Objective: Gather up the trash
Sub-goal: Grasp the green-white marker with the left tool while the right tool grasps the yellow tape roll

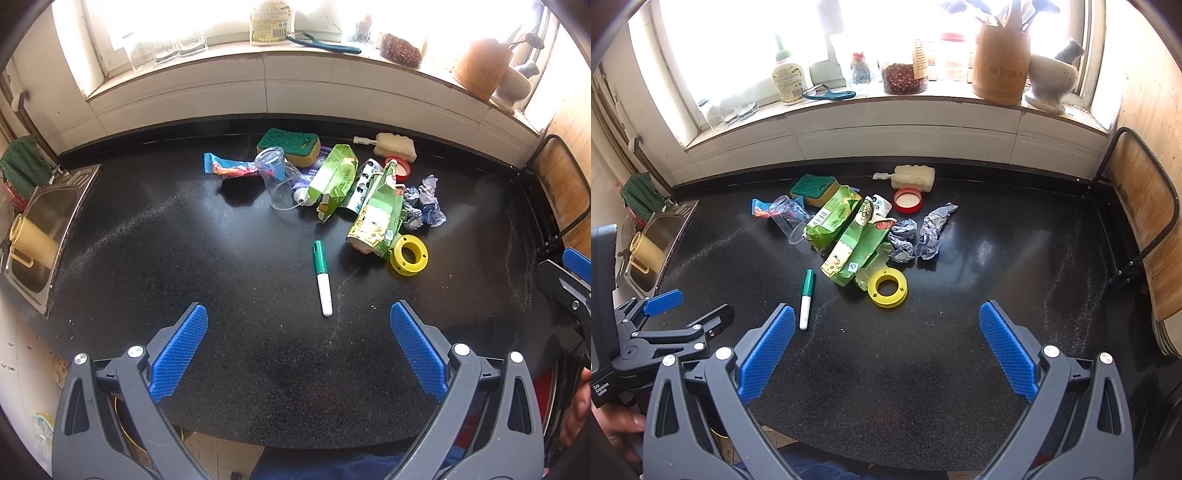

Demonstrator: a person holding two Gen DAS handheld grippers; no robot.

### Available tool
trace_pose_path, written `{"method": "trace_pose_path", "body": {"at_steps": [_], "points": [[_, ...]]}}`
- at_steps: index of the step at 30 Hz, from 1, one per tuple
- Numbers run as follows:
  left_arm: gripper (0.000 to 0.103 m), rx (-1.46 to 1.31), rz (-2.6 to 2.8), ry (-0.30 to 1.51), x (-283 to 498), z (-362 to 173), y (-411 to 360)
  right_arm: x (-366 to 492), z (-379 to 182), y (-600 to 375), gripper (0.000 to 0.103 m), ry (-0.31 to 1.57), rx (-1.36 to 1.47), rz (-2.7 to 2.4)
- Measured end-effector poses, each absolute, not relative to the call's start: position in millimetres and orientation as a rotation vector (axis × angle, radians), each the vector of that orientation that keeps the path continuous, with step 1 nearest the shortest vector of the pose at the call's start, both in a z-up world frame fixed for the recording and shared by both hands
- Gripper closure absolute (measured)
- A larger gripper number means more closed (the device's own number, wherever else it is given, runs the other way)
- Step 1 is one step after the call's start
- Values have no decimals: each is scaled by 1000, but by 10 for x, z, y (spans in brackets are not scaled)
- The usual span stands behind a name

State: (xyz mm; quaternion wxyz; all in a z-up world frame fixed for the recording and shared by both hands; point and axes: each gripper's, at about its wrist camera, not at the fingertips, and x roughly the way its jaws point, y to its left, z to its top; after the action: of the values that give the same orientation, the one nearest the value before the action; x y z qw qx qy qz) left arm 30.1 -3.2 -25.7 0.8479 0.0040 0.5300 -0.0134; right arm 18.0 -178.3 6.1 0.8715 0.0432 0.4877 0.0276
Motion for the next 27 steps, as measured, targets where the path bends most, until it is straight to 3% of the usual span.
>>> {"method": "trace_pose_path", "body": {"at_steps": [10, 18, 22, 23, 27], "points": [[7, 52, -80, 1121, 619, -1094, -118, 519, -808, -1653, 7, 1021, -45, 183], [7, 87, -86, 1139, 884, -1725, -181, 978, -1616, -1635, 19, 1116, -119, 229], [16, 76, -86, 1119, 927, -1809, -163, 1101, -1772, -1650, 23, 1135, -125, 250], [18, 78, -84, 1108, 923, -1800, -165, 1120, -1796, -1642, 28, 1135, -139, 256], [43, 87, -89, 1081, 911, -1758, -196, 1125, -1828, -1614, 50, 1124, -165, 270]]}}
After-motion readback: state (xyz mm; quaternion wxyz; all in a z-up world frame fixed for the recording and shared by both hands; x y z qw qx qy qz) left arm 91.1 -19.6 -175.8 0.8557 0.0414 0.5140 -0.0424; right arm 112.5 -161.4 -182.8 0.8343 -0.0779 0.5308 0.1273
